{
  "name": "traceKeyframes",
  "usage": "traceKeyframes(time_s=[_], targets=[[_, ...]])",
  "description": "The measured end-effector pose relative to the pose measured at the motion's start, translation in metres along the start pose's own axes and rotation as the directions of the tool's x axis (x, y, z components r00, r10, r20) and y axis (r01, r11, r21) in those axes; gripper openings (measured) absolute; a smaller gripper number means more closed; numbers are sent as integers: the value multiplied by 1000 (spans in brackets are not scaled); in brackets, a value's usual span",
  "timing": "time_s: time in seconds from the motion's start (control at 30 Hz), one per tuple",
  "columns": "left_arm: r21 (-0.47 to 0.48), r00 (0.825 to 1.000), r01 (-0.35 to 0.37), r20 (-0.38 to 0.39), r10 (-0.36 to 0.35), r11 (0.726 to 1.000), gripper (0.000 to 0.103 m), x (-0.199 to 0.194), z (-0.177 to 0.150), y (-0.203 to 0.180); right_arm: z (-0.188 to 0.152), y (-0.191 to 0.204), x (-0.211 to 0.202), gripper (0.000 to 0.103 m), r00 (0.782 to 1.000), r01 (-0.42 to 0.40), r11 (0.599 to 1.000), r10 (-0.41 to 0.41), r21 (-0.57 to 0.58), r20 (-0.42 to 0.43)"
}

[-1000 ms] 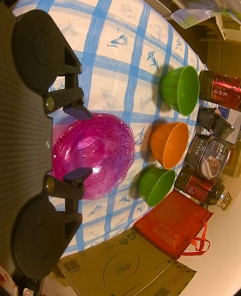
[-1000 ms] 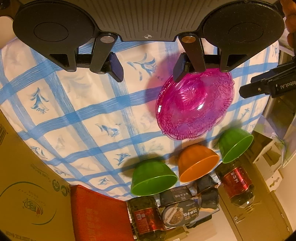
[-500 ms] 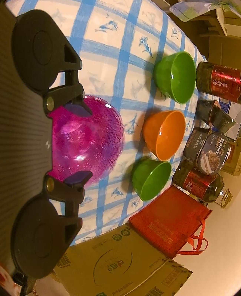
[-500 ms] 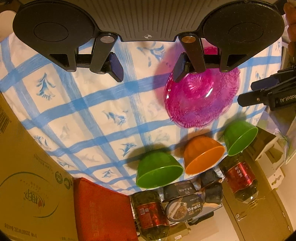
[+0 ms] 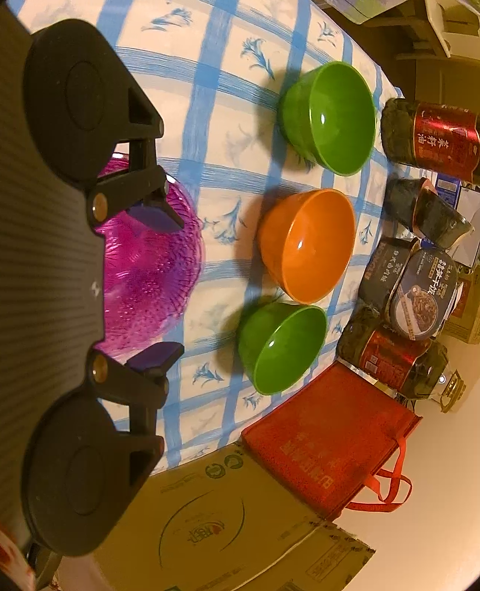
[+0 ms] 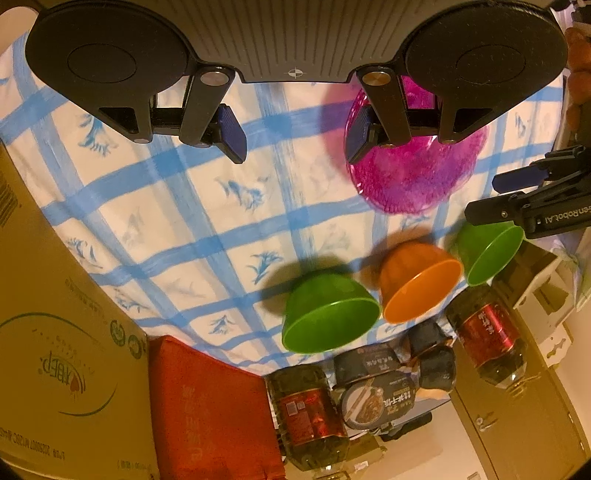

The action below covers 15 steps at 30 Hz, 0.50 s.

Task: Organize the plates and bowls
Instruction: 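Move both open grippers toward the green bowl beside the orange bowl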

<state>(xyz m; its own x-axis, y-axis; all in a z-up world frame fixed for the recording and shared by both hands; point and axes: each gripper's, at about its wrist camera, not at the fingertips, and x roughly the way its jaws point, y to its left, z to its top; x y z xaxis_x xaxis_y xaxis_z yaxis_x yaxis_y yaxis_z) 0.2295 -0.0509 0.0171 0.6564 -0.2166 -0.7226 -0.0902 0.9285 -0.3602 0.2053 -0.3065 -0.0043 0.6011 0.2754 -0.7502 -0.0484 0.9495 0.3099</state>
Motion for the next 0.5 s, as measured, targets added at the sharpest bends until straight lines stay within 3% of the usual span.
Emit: traceKeyframes(time_s=[0.5], targets=[[-2, 1000, 5, -13, -5, 1000, 60, 26, 28, -8, 33, -6, 17, 59, 1000, -14, 1000, 14, 3, 1]])
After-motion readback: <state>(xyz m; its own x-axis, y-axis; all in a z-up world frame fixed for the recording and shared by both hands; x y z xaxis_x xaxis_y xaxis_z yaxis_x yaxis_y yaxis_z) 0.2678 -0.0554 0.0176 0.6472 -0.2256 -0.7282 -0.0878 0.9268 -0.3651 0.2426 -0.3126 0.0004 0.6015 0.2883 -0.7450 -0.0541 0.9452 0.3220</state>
